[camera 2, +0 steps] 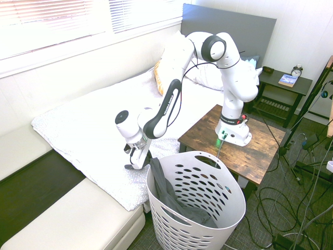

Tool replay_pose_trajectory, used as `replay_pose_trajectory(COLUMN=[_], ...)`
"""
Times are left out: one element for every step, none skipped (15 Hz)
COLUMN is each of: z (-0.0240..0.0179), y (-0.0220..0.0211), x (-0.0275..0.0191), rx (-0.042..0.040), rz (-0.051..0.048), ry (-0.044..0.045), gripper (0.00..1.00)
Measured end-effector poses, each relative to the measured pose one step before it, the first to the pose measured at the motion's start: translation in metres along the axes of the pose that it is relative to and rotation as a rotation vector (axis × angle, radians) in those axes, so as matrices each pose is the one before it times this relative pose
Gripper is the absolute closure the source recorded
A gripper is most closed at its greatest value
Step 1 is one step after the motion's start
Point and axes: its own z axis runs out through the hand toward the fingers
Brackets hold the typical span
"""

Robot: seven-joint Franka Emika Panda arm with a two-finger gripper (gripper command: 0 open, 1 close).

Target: Put my clothes in the laundry bag

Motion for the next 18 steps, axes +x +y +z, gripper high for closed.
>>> replay_pose_trajectory(z=[-0.02060, -0.02006, -0.01695, -0.01592, -0.01218, -0.01113, -0.00988, -0.00714, -0.00377, -0.00028, 0.00247, 0.00504, 0.00532, 0.00402, 0.00201, 0.00159, 0.00247, 0.00162], y=[0.00601, 0.00984, 0.01270, 0.01706, 0.01805, 0.01862, 0.02010, 0.01849, 0.01734, 0.01539, 0.01210, 0.00571, 0.00253, -0.00048, -0.00256, -0.00209, -0.00068, -0.00010], x=[-0.01433, -0.01910, -0.02152, -0.02729, -0.02806, -0.02721, -0.02678, -0.02389, -0.02262, -0.01983, -0.01558, -0.00635, -0.00197, 0.00019, -0.00029, -0.00110, 0.00000, 0.00096], rx=[0.01582, 0.01162, 0.00823, 0.00687, 0.00665, 0.00957, 0.00956, 0.00808, 0.00601, 0.00128, -0.00380, -0.01023, -0.00948, 0.00200, 0.02225, 0.02887, 0.02055, 0.01205], rz=[-0.01035, -0.01230, -0.01296, -0.01618, -0.01809, -0.01842, -0.01707, -0.01632, -0.01641, -0.01565, -0.01005, -0.00893, -0.00514, -0.00250, -0.00397, -0.00552, -0.00417, -0.00157], ry=[0.02688, 0.03040, 0.03099, 0.02939, 0.02331, 0.02253, 0.01967, 0.01094, 0.00993, 0.01183, 0.00978, 0.00468, 0.00232, -0.00423, -0.01262, -0.01351, -0.00934, -0.00508], gripper=[1.00, 1.00, 1.00, 1.00, 1.00, 1.00, 1.00, 1.00, 1.00, 1.00, 1.00, 1.00, 0.00, 0.00, 0.00, 0.00, 0.00, 0.00])
